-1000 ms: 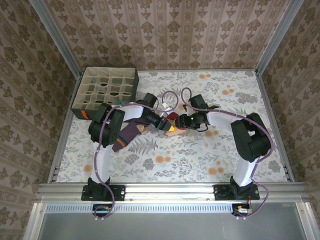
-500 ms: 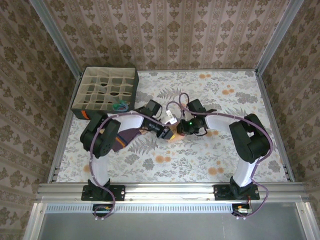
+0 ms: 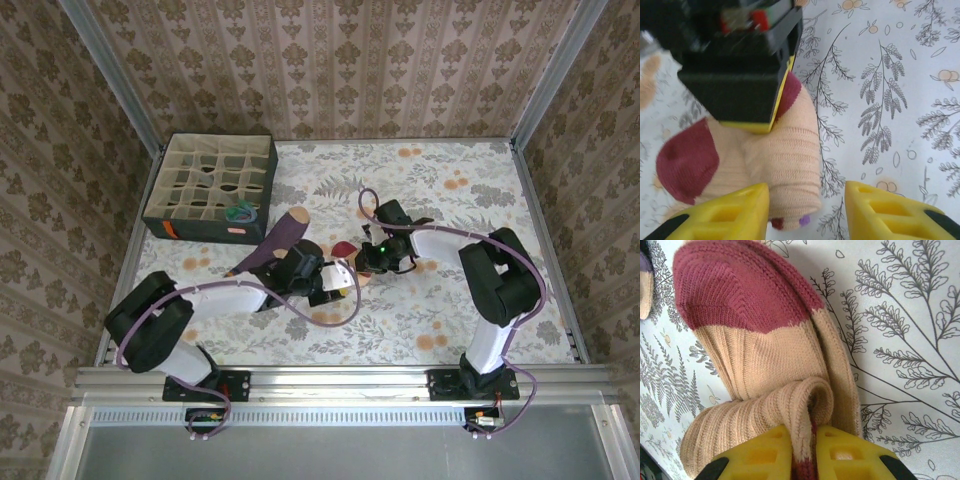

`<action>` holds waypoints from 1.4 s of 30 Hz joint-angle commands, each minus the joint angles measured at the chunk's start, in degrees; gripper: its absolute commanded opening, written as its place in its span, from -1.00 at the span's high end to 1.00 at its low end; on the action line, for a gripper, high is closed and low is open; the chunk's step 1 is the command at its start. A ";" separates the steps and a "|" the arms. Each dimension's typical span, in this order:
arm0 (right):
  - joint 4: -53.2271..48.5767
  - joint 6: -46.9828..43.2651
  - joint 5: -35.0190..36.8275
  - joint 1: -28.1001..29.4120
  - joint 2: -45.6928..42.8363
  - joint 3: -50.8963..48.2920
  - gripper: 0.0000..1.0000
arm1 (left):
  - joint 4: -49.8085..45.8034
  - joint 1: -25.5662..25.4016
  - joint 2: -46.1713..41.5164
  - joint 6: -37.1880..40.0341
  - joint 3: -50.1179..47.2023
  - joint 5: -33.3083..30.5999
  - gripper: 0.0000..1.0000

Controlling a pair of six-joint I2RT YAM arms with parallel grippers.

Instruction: Roll the socks

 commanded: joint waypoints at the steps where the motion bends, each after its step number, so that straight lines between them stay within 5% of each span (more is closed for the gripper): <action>1: -12.54 -1.98 6.90 0.54 4.89 -1.81 0.85 | 3.80 -2.87 1.65 7.30 -0.24 -11.93 0.10; 11: -14.39 -2.96 5.62 0.67 6.25 -0.69 0.78 | 3.13 -3.33 13.09 7.70 5.17 -15.60 0.03; 14: -15.06 -3.37 5.22 0.69 6.04 -0.34 0.71 | 1.80 -2.80 14.78 5.46 6.31 -14.38 0.15; 19: -12.38 -3.28 2.49 0.63 2.03 -1.67 0.41 | -6.09 0.76 14.78 -0.63 9.33 -5.62 0.76; 24: -7.34 -0.53 -0.61 -0.70 -4.67 -3.93 0.18 | -14.92 6.87 16.10 -6.09 13.27 10.61 1.00; 33: -4.01 1.01 3.10 -1.36 -13.16 -5.09 0.04 | -26.79 13.70 25.57 -13.37 21.70 27.05 1.00; 42: 0.41 2.22 3.21 -1.21 -9.02 -3.96 0.02 | -32.80 15.92 31.65 -13.78 25.80 36.55 1.00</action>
